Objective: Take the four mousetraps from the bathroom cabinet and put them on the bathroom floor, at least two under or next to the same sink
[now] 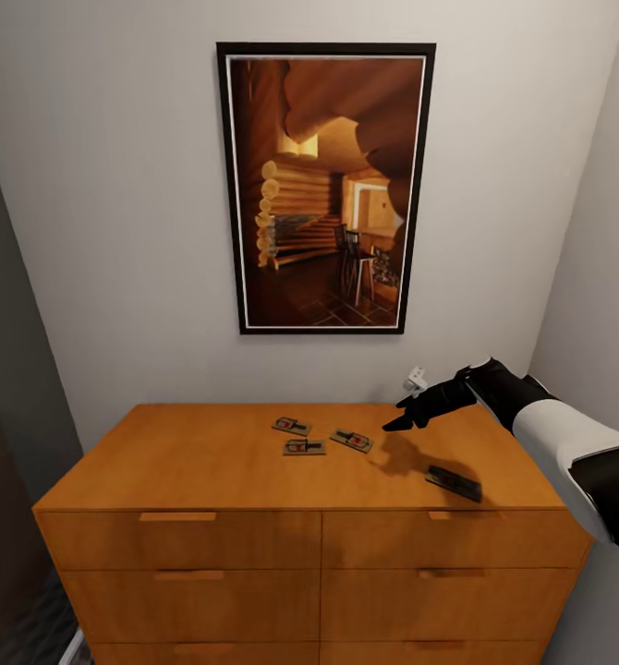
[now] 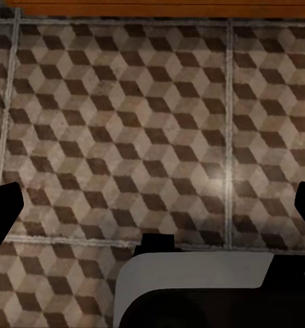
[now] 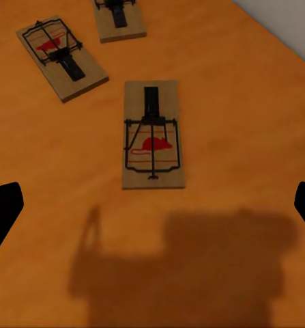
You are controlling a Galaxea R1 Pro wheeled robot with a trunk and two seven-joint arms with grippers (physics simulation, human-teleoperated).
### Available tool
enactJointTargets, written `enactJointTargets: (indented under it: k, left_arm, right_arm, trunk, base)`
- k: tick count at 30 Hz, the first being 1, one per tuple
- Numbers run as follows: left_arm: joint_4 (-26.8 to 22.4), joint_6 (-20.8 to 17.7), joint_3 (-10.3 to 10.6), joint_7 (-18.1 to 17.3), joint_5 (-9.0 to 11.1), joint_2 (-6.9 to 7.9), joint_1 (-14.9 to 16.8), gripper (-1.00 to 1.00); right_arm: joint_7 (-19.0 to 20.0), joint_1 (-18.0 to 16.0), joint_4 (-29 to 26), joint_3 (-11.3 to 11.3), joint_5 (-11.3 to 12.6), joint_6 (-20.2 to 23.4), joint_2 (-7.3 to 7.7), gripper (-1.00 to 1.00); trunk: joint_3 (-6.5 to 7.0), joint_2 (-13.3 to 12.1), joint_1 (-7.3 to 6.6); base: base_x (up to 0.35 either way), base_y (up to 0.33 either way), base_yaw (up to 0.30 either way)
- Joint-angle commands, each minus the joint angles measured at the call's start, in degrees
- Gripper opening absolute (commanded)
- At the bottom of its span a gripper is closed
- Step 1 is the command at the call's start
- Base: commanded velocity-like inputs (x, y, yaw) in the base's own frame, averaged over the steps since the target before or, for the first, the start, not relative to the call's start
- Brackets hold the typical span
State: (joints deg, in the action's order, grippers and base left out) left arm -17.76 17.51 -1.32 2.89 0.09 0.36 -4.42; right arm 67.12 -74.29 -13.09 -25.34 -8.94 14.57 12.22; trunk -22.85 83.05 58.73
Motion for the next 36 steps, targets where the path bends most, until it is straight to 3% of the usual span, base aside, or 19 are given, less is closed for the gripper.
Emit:
enactJointTargets:
  k: [1,36]
  left_arm:
    - [-0.08,0.07,-0.09,0.06,0.00,-0.01,-0.01,1.00]
    - [-0.08,0.07,-0.09,0.03,0.00,-0.01,0.00,1.00]
  right_arm:
    - [0.29,0.01,-0.13,0.37,-0.46,0.59,0.00,1.00]
    - [0.20,0.02,0.33,0.37,-0.55,0.55,0.00,1.00]
  trunk:
    - [-0.13,0.03,0.00]
    - [-3.26,0.03,0.00]
  base:
    - [0.000,0.000,0.000]
    - [0.018,0.018,0.000]
